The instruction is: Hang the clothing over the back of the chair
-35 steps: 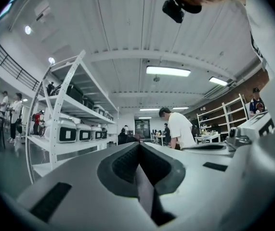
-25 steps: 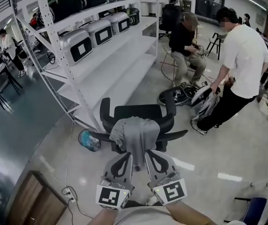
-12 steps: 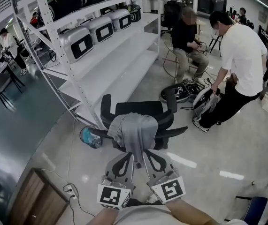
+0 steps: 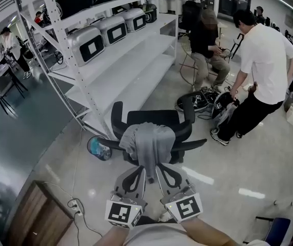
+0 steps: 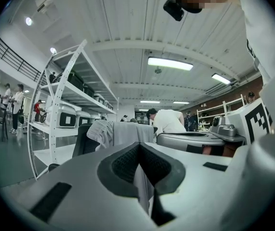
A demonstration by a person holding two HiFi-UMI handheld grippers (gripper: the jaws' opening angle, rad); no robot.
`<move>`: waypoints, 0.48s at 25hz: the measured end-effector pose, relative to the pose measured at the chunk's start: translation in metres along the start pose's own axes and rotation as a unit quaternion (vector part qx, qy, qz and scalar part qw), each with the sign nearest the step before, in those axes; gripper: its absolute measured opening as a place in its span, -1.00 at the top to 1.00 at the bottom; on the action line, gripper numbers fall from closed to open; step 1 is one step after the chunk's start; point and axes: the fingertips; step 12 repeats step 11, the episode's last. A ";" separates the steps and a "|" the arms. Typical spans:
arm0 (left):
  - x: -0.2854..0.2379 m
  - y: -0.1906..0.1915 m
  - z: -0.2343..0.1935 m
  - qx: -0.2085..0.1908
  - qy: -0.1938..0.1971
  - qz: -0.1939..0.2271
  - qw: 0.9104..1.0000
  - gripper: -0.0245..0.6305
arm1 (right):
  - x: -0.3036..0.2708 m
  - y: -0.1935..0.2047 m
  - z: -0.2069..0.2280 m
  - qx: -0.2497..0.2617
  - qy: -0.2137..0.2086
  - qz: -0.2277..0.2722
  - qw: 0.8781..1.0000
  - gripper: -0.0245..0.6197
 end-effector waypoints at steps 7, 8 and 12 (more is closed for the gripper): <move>0.001 0.002 -0.006 0.005 -0.010 0.001 1.000 0.91 | -0.008 0.001 -0.006 0.002 -0.014 0.000 1.000 0.88; 0.001 0.003 -0.008 0.006 -0.010 -0.001 1.000 0.91 | -0.009 0.002 -0.007 0.001 -0.015 0.000 1.000 0.88; 0.003 0.007 -0.012 0.009 -0.012 -0.005 1.000 0.91 | -0.011 0.004 -0.011 -0.002 -0.018 -0.001 1.000 0.88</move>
Point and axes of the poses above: the fingertips, and each gripper's own axes: x backward along the fingers, z to its right, y out of its underside, and after that the axes turned 1 degree about -z, right-handed
